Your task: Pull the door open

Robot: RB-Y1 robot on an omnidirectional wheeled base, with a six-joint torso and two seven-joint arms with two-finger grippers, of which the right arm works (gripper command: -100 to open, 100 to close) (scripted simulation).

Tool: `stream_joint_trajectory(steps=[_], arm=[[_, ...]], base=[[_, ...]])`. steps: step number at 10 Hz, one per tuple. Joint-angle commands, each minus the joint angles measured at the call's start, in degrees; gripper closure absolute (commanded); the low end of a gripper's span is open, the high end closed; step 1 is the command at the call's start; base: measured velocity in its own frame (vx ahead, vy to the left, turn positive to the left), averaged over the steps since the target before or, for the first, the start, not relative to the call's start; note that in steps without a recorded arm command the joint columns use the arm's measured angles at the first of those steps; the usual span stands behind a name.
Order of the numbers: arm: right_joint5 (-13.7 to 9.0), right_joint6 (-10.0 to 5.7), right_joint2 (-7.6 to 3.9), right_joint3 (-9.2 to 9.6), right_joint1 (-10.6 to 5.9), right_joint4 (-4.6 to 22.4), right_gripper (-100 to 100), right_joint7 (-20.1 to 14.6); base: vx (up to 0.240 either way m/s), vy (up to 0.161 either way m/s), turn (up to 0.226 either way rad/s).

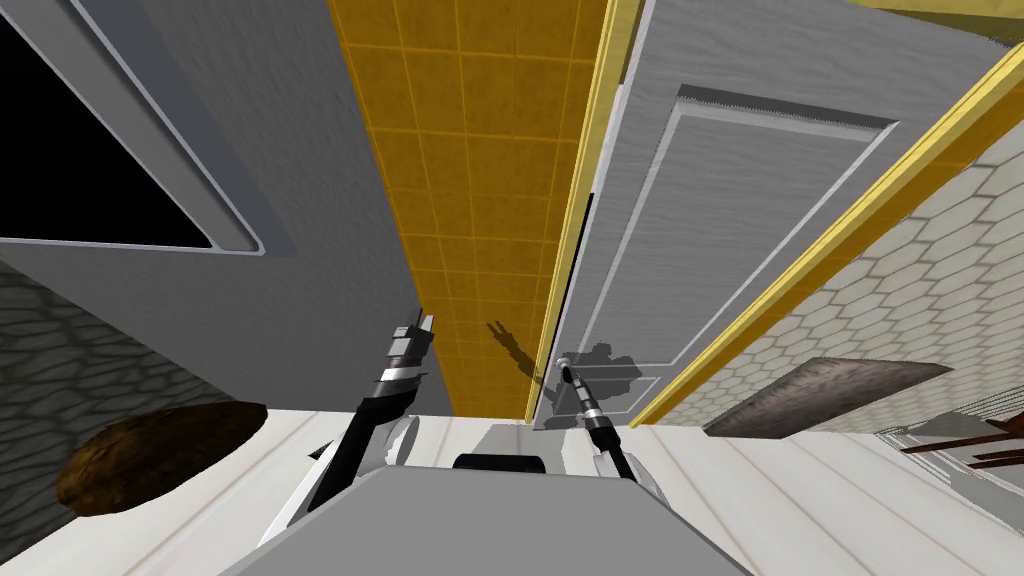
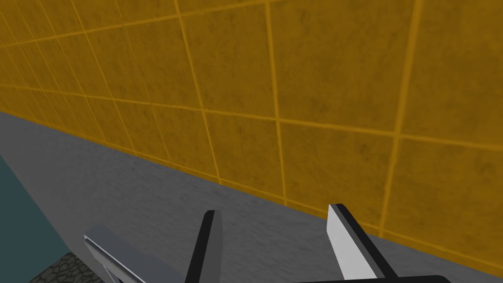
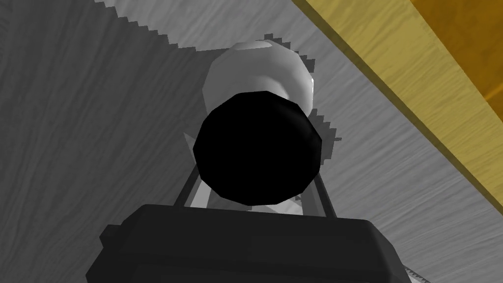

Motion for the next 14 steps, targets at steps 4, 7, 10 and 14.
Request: stream_joint_trajectory(steps=[4,7,10,14], arm=[[-2.6,0.37,0.69,1.80,0.64,-0.9,100,-6.2],[-3.9,0.49,0.56,2.15,0.71,-1.0,100,-8.9],[-6.5,0.72,0.29,2.87,0.86,-1.2,100,-13.7],[-9.1,0.96,0.02,3.58,1.01,-1.4,100,-18.4]], base=[[-0.036,-0.013,0.073],[-0.028,-0.015,0.070],[-0.047,-0.026,0.105],[-0.039,-0.019,0.075]])
